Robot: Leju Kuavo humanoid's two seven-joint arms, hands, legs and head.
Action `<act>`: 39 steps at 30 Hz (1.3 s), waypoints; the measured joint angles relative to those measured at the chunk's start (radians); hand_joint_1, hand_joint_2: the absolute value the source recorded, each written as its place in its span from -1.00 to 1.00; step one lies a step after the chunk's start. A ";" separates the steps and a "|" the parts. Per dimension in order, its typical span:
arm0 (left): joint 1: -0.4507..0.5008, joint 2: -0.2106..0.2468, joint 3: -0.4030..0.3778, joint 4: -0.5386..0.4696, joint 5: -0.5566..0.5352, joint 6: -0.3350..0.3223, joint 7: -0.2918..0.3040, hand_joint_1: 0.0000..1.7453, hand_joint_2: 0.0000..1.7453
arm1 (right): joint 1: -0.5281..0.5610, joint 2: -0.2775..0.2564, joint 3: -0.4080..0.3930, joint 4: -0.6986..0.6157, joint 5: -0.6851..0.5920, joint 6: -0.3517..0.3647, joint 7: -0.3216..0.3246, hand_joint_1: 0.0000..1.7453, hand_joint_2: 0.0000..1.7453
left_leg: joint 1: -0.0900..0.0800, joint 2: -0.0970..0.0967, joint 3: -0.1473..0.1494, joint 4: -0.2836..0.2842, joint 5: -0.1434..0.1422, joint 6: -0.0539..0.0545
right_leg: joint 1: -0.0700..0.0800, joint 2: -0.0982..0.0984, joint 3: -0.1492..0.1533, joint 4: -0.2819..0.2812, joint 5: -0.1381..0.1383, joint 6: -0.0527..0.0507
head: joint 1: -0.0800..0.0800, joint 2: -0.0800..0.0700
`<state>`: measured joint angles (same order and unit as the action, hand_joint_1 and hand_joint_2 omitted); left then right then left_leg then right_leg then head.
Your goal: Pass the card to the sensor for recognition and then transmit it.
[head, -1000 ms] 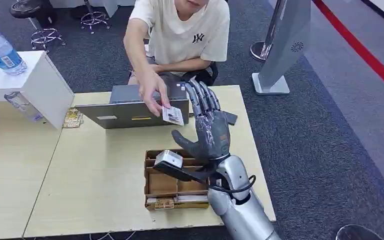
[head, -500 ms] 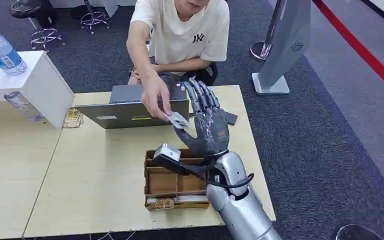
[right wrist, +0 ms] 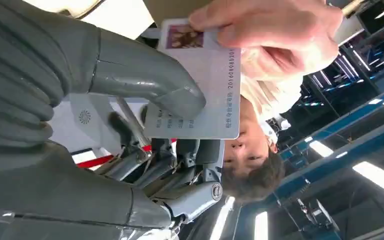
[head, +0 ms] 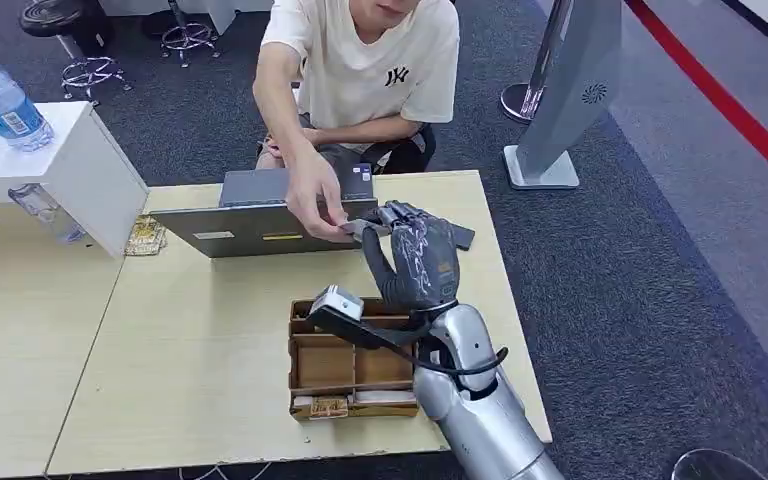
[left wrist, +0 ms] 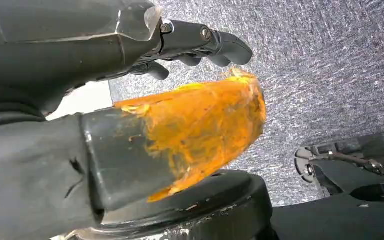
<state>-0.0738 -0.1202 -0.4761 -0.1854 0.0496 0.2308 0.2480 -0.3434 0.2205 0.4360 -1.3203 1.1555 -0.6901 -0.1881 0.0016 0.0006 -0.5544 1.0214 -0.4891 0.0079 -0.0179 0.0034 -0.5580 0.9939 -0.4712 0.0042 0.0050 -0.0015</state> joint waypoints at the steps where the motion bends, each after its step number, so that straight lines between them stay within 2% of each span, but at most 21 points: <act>1: 0.000 0.000 0.000 0.000 0.000 0.000 0.000 -1.00 -1.00 | 0.000 0.000 0.000 0.000 -0.005 0.000 0.000 1.00 1.00 | 0.000 0.000 0.000 0.000 0.000 0.000 | 0.000 0.000 0.000 0.000 0.000 0.000 | 0.000 0.000; 12: 0.000 0.000 0.000 0.000 0.002 0.001 -0.003 -1.00 -1.00 | 0.013 0.000 0.000 -0.002 -0.105 0.000 -0.002 1.00 1.00 | 0.000 0.000 0.000 0.000 0.000 0.000 | 0.000 0.000 0.000 0.000 0.000 0.000 | 0.000 0.000; 15: 0.000 0.000 0.000 0.000 0.006 0.003 -0.006 -1.00 -1.00 | 0.024 0.000 0.000 -0.017 -0.208 0.021 -0.024 1.00 1.00 | 0.000 0.000 0.000 0.000 0.000 0.000 | 0.000 0.000 0.000 0.000 0.000 0.000 | 0.000 0.000; 20: 0.001 0.001 0.000 0.000 0.035 0.014 -0.019 -1.00 -1.00 | 0.093 -0.006 -0.002 -0.101 -0.599 0.197 -0.091 1.00 1.00 | 0.000 0.000 0.000 0.000 0.000 0.000 | 0.000 0.000 -0.001 0.000 0.000 0.000 | 0.000 0.000; 25: 0.002 0.004 0.002 0.000 0.058 0.024 -0.029 -1.00 -1.00 | 0.154 -0.035 -0.043 -0.157 -0.853 0.386 -0.109 1.00 1.00 | 0.000 0.000 -0.001 0.000 0.000 0.000 | 0.000 0.000 -0.001 -0.001 0.000 0.000 | 0.000 0.000; 28: 0.003 0.006 0.006 0.000 0.071 0.029 -0.034 -1.00 -1.00 | 0.187 -0.058 -0.074 -0.167 -0.950 0.486 -0.119 1.00 1.00 | 0.000 0.000 -0.001 0.000 0.000 0.000 | 0.000 0.000 -0.001 -0.001 0.000 0.000 | 0.000 0.000; 31: 0.003 0.009 0.014 0.000 0.083 0.036 -0.039 -1.00 -1.00 | 0.220 -0.084 -0.109 -0.180 -1.007 0.540 -0.126 1.00 1.00 | 0.000 -0.001 -0.001 0.000 0.000 0.000 | 0.000 -0.001 -0.001 -0.001 0.000 0.000 | 0.000 0.000; 39: 0.008 0.011 0.042 0.000 0.111 0.045 -0.042 -1.00 -1.00 | 0.309 -0.158 -0.226 -0.191 -1.107 0.623 -0.105 1.00 1.00 | 0.000 -0.001 -0.001 0.000 -0.001 0.000 | 0.000 -0.001 -0.001 -0.001 0.000 0.000 | 0.000 0.000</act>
<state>-0.0657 -0.1091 -0.4341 -0.1854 0.1606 0.2762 0.2056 -0.0340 0.0622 0.2097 -1.5118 0.0488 -0.0675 -0.2930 0.0014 0.0000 -0.5558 1.0215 -0.4898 0.0079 -0.0181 0.0024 -0.5589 0.9930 -0.4714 0.0045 0.0046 -0.0015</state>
